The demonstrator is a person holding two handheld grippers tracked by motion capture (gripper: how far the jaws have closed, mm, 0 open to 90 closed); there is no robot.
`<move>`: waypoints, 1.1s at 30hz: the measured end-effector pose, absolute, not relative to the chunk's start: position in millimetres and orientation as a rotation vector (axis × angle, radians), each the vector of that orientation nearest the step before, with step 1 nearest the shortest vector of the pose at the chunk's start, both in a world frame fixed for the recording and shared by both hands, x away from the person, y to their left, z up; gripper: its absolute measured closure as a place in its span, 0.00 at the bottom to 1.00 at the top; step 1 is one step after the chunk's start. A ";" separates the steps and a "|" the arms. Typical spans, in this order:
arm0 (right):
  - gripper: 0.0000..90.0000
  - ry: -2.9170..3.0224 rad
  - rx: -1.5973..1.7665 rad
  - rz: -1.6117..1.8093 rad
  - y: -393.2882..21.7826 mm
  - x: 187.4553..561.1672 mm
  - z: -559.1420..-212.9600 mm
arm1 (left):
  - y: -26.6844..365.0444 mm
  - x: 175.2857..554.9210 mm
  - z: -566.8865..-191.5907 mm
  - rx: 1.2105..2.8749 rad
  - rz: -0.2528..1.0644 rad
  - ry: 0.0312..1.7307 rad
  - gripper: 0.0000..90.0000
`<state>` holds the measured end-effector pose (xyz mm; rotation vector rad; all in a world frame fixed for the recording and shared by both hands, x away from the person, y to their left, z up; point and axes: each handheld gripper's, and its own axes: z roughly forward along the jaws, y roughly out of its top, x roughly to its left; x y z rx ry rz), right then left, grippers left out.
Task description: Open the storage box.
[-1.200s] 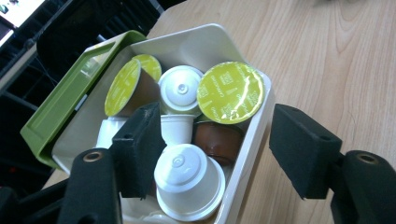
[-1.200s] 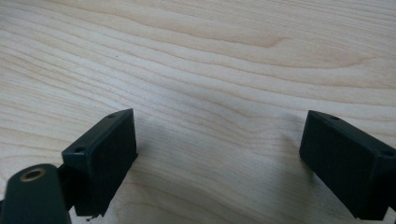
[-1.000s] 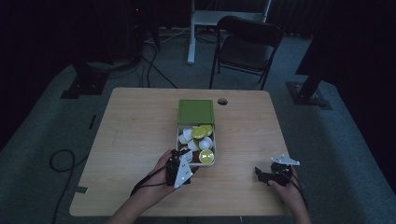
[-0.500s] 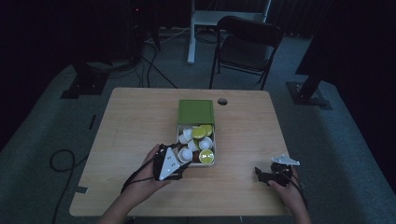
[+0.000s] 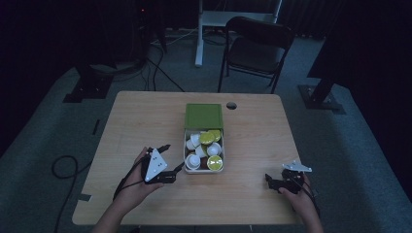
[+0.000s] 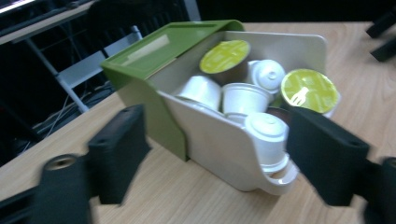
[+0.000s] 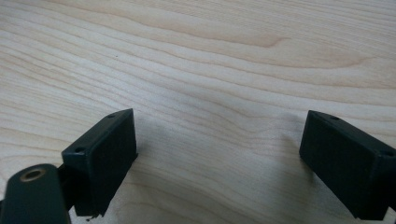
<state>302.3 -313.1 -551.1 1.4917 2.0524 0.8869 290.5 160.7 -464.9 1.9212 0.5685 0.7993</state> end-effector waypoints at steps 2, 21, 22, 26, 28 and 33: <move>0.12 2.053 1.491 0.887 -313.1 302.3 -551.1 | 165.8 291.1 -467.5 1.909 0.805 0.589 0.20; 0.12 2.053 1.490 0.886 -313.1 302.3 -551.1 | 209.9 291.2 -499.6 1.826 0.680 0.861 0.20; 0.12 2.053 1.491 0.886 -313.1 302.3 -551.1 | 211.9 290.8 -500.9 1.814 0.674 0.877 0.20; 0.12 2.053 1.491 0.886 -313.1 302.2 -551.1 | 219.1 289.8 -506.8 1.795 0.677 0.907 0.18; 0.12 2.052 1.491 0.887 -313.0 302.2 -551.1 | 222.7 289.0 -510.2 1.802 0.677 0.922 0.18; 0.12 2.052 1.491 0.887 -313.0 302.3 -551.1 | 231.3 286.8 -518.8 1.796 0.649 0.998 0.18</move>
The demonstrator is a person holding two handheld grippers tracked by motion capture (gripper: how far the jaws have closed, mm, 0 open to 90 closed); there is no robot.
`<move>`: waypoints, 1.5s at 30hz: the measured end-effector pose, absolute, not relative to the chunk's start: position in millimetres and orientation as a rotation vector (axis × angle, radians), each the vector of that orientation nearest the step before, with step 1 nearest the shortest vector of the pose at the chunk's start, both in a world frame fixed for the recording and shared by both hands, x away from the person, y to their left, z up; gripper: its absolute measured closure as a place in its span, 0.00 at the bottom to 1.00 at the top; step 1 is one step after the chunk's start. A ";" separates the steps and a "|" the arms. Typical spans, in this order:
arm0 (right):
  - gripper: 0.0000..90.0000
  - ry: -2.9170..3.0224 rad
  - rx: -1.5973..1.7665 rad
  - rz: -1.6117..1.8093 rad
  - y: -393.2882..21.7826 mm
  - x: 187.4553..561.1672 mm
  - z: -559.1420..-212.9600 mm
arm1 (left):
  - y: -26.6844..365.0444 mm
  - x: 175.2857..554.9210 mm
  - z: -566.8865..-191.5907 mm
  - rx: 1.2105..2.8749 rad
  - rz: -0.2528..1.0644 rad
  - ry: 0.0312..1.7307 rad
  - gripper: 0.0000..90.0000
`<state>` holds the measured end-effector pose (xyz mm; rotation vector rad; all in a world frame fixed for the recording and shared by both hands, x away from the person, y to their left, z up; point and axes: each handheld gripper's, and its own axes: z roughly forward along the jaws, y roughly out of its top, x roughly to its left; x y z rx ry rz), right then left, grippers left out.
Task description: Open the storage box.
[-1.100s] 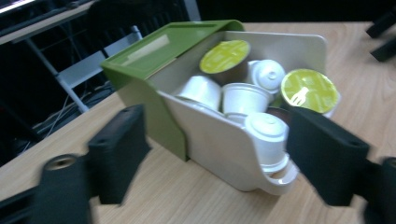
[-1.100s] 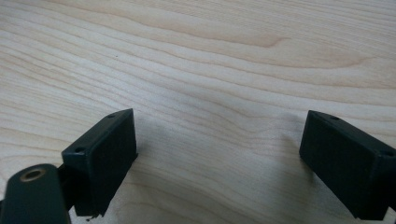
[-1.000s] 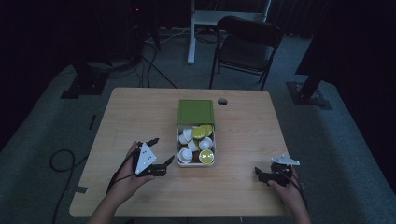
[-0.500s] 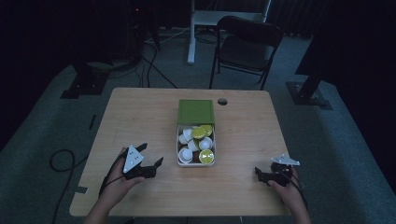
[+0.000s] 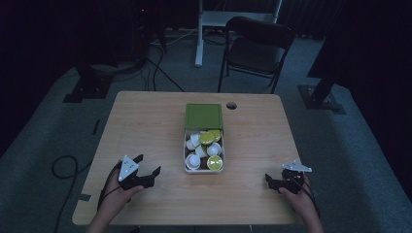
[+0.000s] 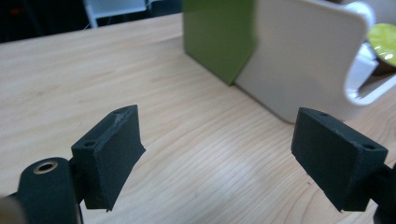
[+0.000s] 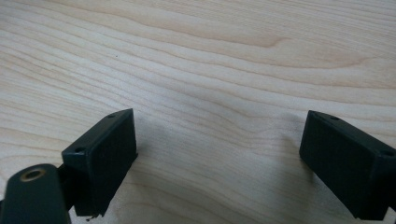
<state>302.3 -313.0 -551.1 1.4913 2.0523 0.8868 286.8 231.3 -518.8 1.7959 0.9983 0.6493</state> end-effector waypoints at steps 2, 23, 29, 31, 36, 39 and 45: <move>0.12 2.053 1.491 0.887 -313.1 302.3 -551.1 | 235.1 286.4 -521.1 1.782 0.647 1.025 0.18; 0.12 2.053 1.492 0.886 -313.1 302.3 -551.1 | 267.5 275.4 -537.6 1.784 0.633 1.220 0.18; 0.12 2.053 1.492 0.886 -313.2 302.3 -551.1 | 263.6 276.5 -540.3 1.811 0.636 1.258 0.18; 0.12 2.053 1.492 0.887 -313.2 302.4 -551.1 | 263.2 277.0 -540.7 1.813 0.642 1.290 0.18; 0.12 2.054 1.493 0.887 -313.3 302.4 -551.1 | 261.7 281.1 -543.5 1.908 0.580 1.392 0.18; 0.12 2.054 1.492 0.887 -313.3 302.4 -551.0 | 259.2 283.1 -544.8 1.946 0.581 1.437 0.18; 0.12 2.055 1.491 0.887 -313.3 302.4 -551.0 | 253.7 285.3 -545.5 1.992 0.605 1.429 0.12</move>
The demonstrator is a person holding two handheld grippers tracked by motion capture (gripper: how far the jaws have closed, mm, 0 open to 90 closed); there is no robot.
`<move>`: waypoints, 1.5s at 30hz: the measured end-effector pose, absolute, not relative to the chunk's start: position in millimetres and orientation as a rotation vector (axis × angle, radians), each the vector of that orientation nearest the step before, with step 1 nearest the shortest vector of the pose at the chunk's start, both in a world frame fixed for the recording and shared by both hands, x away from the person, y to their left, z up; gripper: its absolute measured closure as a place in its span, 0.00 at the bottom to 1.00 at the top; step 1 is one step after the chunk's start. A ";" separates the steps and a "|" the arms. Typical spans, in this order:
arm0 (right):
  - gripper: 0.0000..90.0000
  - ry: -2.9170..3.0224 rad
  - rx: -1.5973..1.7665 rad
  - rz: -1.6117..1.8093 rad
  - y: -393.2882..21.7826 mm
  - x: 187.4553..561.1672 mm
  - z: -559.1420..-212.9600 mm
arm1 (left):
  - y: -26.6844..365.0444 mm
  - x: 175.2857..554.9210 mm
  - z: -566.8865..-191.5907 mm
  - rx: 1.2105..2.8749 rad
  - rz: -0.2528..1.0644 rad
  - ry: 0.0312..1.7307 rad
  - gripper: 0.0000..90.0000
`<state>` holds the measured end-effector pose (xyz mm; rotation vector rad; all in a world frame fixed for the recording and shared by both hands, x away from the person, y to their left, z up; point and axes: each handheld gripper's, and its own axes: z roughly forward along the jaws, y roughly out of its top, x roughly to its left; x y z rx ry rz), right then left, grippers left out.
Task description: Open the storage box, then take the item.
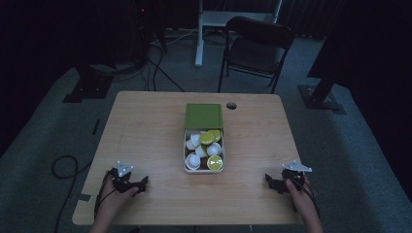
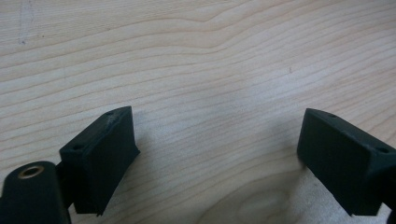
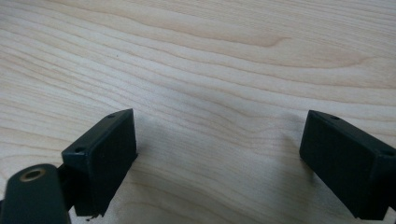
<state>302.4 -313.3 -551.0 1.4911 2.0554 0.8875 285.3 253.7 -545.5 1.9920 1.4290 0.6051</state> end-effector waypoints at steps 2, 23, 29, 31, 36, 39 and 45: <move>0.12 2.056 1.491 0.887 -313.3 302.4 -551.0 | 253.5 285.4 -545.5 1.991 0.606 1.430 0.12; 0.12 2.049 1.496 0.884 -311.9 299.9 -551.0 | 253.9 286.1 -545.9 2.005 0.591 1.412 0.10; 0.12 2.043 1.527 0.890 -308.3 298.3 -549.4 | 254.9 287.3 -545.9 2.015 0.586 1.398 0.09; 0.12 2.049 1.526 0.903 -305.7 298.0 -548.4 | 255.4 288.5 -546.0 2.021 0.580 1.394 0.08; 0.12 2.051 1.513 0.911 -297.4 297.7 -542.4 | 255.4 290.4 -546.5 2.036 0.574 1.387 0.03; 0.12 2.064 1.492 0.929 -290.0 297.5 -536.6 | 255.4 290.4 -546.5 2.035 0.573 1.387 0.03; 0.14 2.075 1.450 0.976 -277.1 299.0 -523.3 | 255.2 290.5 -546.5 2.038 0.572 1.385 0.03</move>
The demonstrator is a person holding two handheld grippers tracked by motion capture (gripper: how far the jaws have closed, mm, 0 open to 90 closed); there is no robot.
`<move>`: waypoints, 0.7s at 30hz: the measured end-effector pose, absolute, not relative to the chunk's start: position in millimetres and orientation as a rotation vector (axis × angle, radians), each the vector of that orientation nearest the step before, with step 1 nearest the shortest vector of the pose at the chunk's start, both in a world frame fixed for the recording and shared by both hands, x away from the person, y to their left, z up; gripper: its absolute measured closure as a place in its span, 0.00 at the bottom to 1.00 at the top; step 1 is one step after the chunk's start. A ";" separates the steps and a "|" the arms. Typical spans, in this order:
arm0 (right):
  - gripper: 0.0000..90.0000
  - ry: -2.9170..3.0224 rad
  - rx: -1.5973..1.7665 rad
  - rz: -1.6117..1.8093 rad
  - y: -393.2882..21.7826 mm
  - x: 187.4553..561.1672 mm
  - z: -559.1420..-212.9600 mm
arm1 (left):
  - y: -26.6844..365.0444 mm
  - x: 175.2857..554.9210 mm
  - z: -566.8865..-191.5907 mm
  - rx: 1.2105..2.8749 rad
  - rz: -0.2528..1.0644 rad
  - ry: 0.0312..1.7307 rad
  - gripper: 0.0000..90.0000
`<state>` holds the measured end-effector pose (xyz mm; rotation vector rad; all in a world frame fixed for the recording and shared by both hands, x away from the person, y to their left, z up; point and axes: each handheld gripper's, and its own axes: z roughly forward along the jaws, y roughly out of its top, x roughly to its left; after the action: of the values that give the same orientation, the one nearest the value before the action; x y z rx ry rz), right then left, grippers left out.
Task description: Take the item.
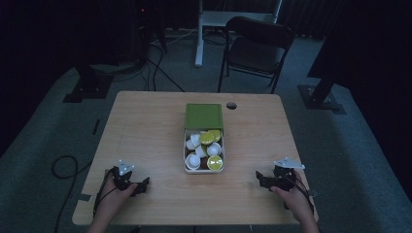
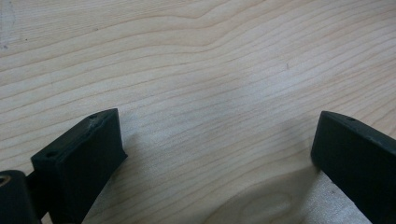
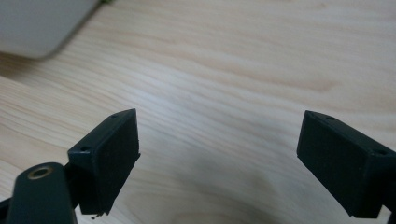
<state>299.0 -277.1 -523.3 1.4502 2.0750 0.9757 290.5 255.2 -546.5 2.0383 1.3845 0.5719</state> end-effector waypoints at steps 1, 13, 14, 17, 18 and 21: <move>0.14 2.077 1.441 0.989 -275.4 299.2 -519.9 | 255.2 290.5 -546.5 2.038 0.572 1.384 0.03; 0.14 2.072 1.323 1.116 -244.0 305.7 -476.6 | 255.3 290.4 -546.4 2.040 0.572 1.384 0.03; 0.14 2.073 1.311 1.134 -240.5 306.3 -473.0 | 255.3 290.5 -546.5 2.039 0.572 1.384 0.03; 0.15 2.083 1.263 1.167 -229.5 308.5 -461.9 | 255.3 290.5 -546.5 2.040 0.572 1.384 0.03; 0.15 2.087 1.238 1.179 -224.8 309.7 -457.2 | 255.3 290.5 -546.4 2.040 0.572 1.384 0.03; 0.16 2.091 1.191 1.200 -214.5 313.2 -446.5 | 255.3 290.5 -546.4 2.040 0.571 1.385 0.03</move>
<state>313.2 -214.5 -446.5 1.1909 2.0911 1.1999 290.5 255.3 -546.4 2.0401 1.3845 0.5715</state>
